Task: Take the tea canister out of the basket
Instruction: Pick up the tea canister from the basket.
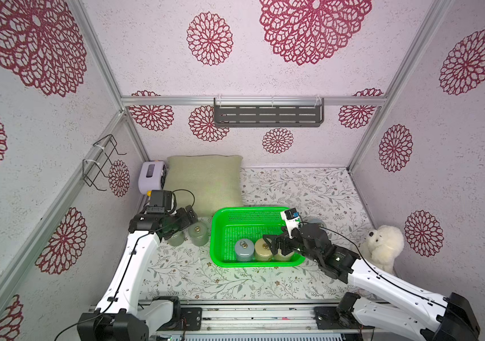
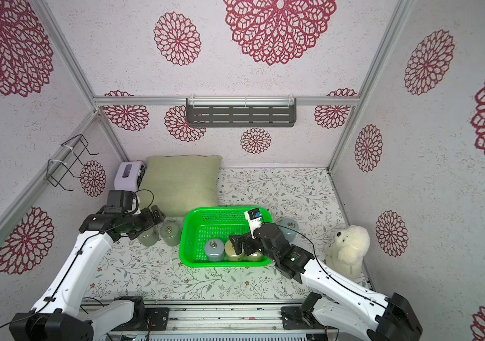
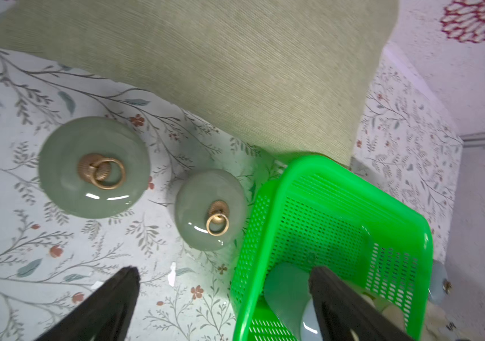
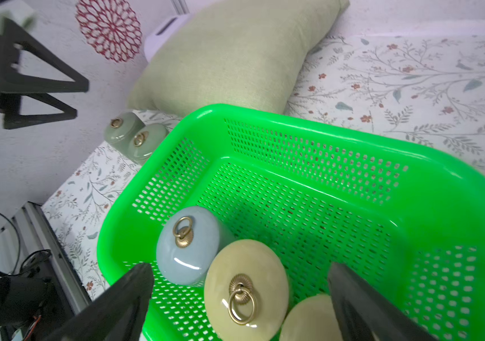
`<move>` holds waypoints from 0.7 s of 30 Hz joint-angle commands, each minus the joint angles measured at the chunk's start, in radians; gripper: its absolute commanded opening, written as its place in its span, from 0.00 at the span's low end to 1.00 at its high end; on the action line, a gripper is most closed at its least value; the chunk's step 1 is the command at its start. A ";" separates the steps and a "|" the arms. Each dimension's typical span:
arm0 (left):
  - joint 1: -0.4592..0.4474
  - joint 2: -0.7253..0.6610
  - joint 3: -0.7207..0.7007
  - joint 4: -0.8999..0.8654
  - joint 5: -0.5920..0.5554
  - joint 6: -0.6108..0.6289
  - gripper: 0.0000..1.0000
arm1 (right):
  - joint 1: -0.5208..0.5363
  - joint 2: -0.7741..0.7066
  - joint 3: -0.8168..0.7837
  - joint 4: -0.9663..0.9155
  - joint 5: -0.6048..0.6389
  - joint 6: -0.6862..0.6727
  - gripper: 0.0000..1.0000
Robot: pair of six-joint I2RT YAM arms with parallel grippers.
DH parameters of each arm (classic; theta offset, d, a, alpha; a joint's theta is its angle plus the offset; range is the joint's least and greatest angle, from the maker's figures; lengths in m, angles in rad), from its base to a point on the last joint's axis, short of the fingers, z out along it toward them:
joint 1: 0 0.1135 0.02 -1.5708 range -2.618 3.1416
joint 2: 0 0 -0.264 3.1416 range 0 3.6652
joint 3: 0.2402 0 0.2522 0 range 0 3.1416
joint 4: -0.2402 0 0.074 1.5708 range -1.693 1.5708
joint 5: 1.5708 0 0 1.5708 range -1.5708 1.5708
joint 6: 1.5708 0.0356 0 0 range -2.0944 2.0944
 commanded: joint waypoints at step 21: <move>-0.457 -0.204 -0.239 0.316 0.042 -0.089 0.97 | 0.002 0.230 0.265 -0.653 0.126 0.052 0.99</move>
